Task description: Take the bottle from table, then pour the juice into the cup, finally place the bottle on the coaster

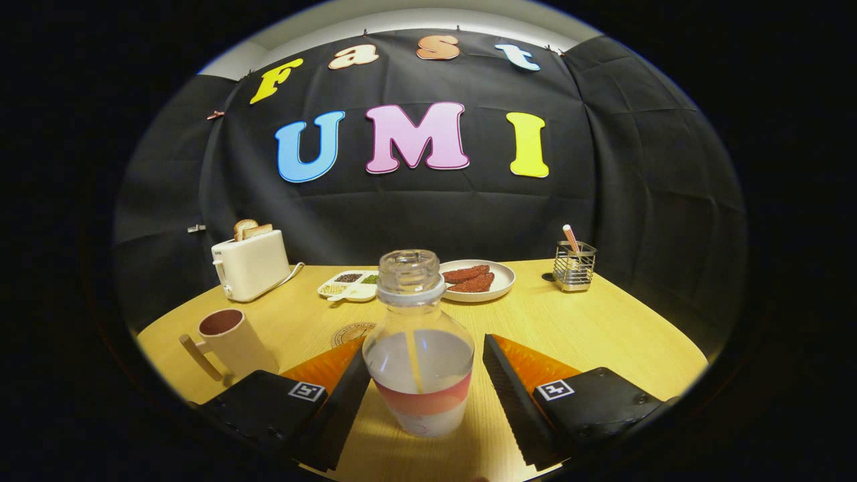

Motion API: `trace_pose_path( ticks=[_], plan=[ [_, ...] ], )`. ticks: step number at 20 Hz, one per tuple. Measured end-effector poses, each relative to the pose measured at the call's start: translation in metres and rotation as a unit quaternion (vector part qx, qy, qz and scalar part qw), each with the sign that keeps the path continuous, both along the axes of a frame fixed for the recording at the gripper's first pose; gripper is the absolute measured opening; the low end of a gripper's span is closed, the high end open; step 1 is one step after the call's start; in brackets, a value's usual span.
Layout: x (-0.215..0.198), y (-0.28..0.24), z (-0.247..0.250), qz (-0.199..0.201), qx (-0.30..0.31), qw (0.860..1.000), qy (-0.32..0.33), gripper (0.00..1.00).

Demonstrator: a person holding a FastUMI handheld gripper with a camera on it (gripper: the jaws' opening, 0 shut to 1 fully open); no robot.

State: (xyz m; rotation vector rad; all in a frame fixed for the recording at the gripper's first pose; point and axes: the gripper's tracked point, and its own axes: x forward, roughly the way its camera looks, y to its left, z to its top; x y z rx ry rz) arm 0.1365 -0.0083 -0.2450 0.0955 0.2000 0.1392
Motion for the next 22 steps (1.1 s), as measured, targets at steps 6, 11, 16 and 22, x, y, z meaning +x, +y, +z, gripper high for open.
trace_pose_path(
  ticks=[6, 11, 16, 22],
  plan=[
    [0.001, 0.006, 0.000, 0.015, -0.028, 0.999, -0.025, 0.80],
    [0.002, 0.006, -0.010, 0.023, -0.031, 0.999, -0.012, 0.80],
    [0.001, 0.012, -0.011, 0.033, -0.039, 0.999, -0.001, 0.77],
    [-0.005, 0.034, 0.018, 0.094, -0.120, 0.988, -0.020, 0.73]
  ],
)
